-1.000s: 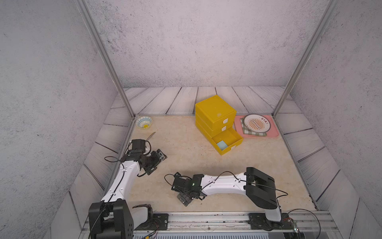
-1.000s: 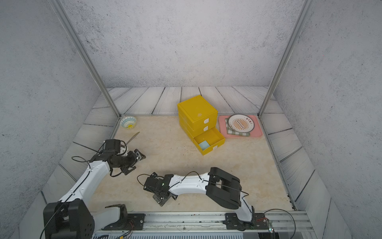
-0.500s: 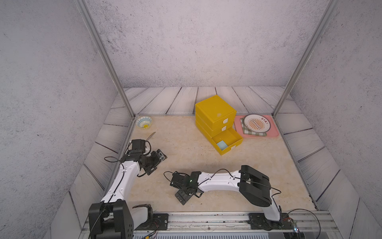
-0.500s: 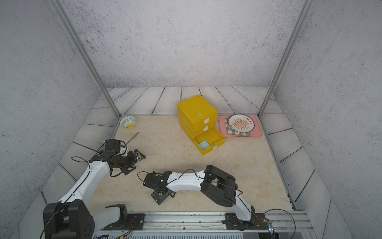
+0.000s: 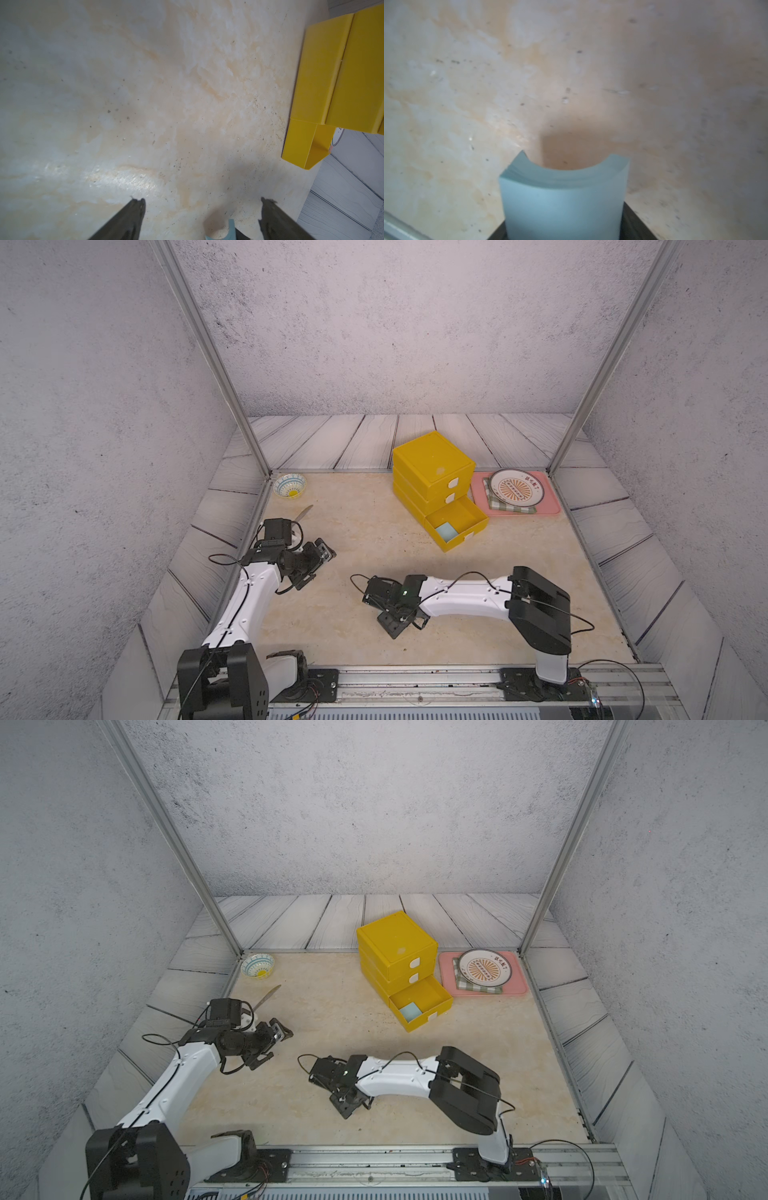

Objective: Please put the sticky notes in the drawer by color
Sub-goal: Pick up the sticky notes from the center of the board, then place the sticky notes in the drawer.

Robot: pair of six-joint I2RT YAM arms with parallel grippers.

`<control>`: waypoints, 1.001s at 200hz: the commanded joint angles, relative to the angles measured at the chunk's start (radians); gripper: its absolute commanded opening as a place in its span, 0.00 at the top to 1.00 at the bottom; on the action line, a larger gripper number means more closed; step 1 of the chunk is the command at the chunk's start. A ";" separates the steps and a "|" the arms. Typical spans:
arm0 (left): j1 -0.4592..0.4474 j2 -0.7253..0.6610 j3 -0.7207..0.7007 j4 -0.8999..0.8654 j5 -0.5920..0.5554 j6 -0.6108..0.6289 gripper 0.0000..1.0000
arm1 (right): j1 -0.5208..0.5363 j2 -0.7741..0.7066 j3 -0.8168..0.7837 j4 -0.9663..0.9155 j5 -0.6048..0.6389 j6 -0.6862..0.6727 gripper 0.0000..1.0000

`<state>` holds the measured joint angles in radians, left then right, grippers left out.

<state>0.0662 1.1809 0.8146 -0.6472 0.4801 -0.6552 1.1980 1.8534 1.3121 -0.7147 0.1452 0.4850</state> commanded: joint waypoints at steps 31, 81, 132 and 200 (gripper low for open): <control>-0.029 0.072 0.110 0.043 0.039 -0.009 0.09 | -0.413 -0.336 0.035 -0.047 -0.023 -0.142 0.32; -0.144 0.209 0.241 0.073 0.051 -0.007 0.10 | -0.727 -0.240 0.122 0.038 -0.097 -0.228 0.30; -0.216 0.333 0.364 0.077 0.058 -0.007 0.10 | -0.863 -0.013 0.258 0.045 -0.242 -0.278 0.28; -0.218 0.505 0.775 -0.065 0.041 -0.004 0.10 | -0.870 0.145 0.330 0.040 -0.258 -0.325 0.16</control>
<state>-0.1490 1.6215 1.4113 -0.6437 0.5232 -0.6628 0.3260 1.9522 1.5982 -0.6621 -0.0807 0.1970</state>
